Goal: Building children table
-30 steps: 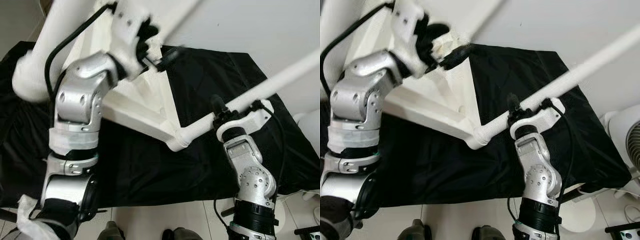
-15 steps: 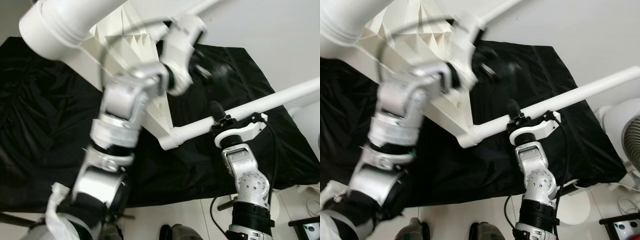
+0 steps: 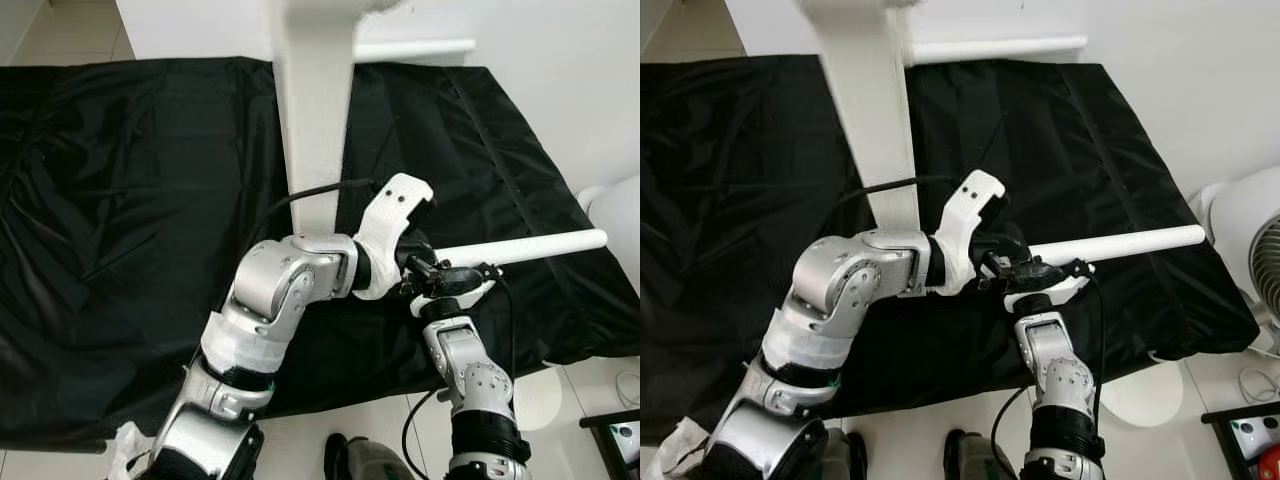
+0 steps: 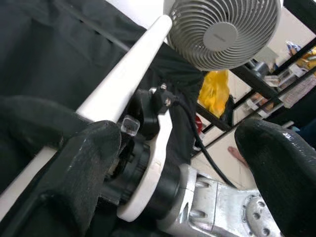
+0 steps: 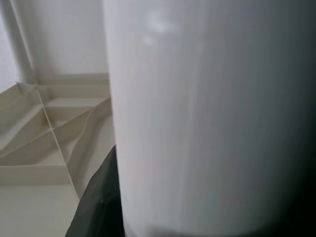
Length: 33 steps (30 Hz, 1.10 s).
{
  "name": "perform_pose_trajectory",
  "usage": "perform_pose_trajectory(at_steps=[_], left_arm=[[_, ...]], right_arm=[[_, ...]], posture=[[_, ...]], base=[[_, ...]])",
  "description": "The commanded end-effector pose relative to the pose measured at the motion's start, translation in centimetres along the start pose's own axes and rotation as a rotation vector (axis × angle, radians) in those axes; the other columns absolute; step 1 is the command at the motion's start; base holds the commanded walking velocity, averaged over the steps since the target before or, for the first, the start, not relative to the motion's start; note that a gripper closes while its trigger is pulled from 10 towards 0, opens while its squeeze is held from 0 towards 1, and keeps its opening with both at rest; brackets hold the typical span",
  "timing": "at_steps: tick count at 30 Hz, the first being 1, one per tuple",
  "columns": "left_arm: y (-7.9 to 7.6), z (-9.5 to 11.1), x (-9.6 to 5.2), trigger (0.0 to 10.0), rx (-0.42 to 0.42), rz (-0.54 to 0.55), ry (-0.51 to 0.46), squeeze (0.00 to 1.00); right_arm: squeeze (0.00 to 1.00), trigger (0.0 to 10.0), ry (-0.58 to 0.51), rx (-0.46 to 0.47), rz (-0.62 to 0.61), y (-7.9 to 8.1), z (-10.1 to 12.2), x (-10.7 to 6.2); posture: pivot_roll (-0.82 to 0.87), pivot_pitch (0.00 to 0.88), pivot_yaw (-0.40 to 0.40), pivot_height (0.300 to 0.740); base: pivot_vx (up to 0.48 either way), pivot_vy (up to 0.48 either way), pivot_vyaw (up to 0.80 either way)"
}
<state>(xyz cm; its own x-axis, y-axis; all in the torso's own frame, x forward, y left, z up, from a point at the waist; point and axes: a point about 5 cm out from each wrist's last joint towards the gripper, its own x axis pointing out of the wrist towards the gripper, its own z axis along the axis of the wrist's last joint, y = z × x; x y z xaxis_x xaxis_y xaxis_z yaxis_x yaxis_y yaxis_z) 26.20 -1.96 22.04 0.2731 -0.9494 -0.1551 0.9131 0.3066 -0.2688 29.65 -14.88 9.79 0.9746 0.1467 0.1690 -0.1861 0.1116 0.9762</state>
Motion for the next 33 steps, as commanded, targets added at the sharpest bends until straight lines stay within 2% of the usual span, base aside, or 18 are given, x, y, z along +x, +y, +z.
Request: perform_pose_trajectory(at_steps=[1, 3, 4, 5, 7, 10, 16, 17, 20, 21, 30, 31, 33], left_arm=[[0.2, -0.8, -0.2, 10.0, 0.088, 0.052, 0.024, 0.0], [0.2, -0.8, -0.2, 10.0, 0.088, 0.052, 0.024, 0.0], [0.7, -1.5, -0.5, 10.0, 0.108, 0.096, 0.055, 0.0], [1.3, -2.3, -0.8, 10.0, 0.175, 0.144, 0.098, 0.0], [1.3, -2.3, -0.8, 10.0, 0.175, 0.144, 0.098, 0.0], [1.9, -4.1, -1.5, 10.0, 0.236, 0.188, 0.183, 0.0], [2.1, -4.9, -1.7, 10.0, 0.28, 0.204, 0.217, 0.0], [2.4, -5.2, -1.8, 10.0, 0.326, 0.221, 0.237, 0.0], [2.4, -5.3, -1.9, 10.0, 0.339, 0.227, 0.238, 0.0], [2.7, -5.1, -1.9, 10.0, 0.347, 0.243, 0.231, 0.0], [3.0, -5.0, -2.0, 10.0, 0.382, 0.261, 0.209, 0.0], [3.1, -4.9, -2.0, 10.0, 0.399, 0.265, 0.205, 0.0], [3.3, -4.7, -2.1, 10.0, 0.408, 0.277, 0.199, 0.0]], right_arm=[[0.0, 10.0, 0.049, 0.147, -0.093, -1.8, -4.4, 0.0], [0.0, 10.0, 0.049, 0.147, -0.093, -1.8, -4.4, 0.0], [0.0, 10.0, 0.04, 0.163, -0.08, -2.0, -4.4, -0.1], [0.0, 10.0, 0.036, 0.148, -0.077, -2.1, -4.4, -0.2], [0.0, 10.0, 0.036, 0.148, -0.077, -2.1, -4.4, -0.2], [0.0, 10.0, 0.014, 0.172, -0.055, -2.2, -4.2, -0.4], [0.0, 10.0, 0.012, 0.178, -0.053, -2.3, -4.3, -0.7], [0.0, 10.0, 0.007, 0.186, -0.054, -2.5, -4.3, -1.1], [0.0, 10.0, 0.006, 0.191, -0.051, -2.5, -4.3, -1.2], [1.0, 10.0, -0.003, 0.191, -0.049, -2.7, -4.2, -1.4], [1.0, 10.0, -0.009, 0.173, -0.053, -3.0, -4.1, -1.9], [0.0, 10.0, -0.011, 0.171, -0.058, -3.3, -4.0, -2.4], [0.0, 10.0, -0.015, 0.173, -0.065, -3.4, -4.0, -3.0]], posture=[[0.06, 0.185, -0.035, 0.74], [0.06, 0.185, -0.035, 0.74], [0.06, 0.185, -0.034, 0.74], [0.06, 0.188, -0.031, 0.74], [0.06, 0.188, -0.031, 0.74], [0.06, 0.188, -0.028, 0.74], [0.05, 0.187, -0.024, 0.74], [0.05, 0.186, -0.022, 0.74], [0.05, 0.186, -0.022, 0.74], [0.05, 0.185, -0.015, 0.74], [0.05, 0.187, -0.014, 0.74], [0.05, 0.189, -0.013, 0.74], [0.05, 0.191, -0.012, 0.74]], base=[[0.0, 0.0, 0.0], [0.0, 0.0, 0.0], [0.0, 0.0, 0.0], [0.0, 0.0, 0.0], [0.0, 0.0, 0.0], [0.0, 0.0, 0.0], [0.0, 0.0, 0.0], [0.0, 0.0, 0.0], [0.0, 0.0, 0.0], [0.0, 0.0, 0.0], [0.0, 0.0, 0.0], [0.0, 0.0, 0.0], [0.0, 0.0, 0.0]])
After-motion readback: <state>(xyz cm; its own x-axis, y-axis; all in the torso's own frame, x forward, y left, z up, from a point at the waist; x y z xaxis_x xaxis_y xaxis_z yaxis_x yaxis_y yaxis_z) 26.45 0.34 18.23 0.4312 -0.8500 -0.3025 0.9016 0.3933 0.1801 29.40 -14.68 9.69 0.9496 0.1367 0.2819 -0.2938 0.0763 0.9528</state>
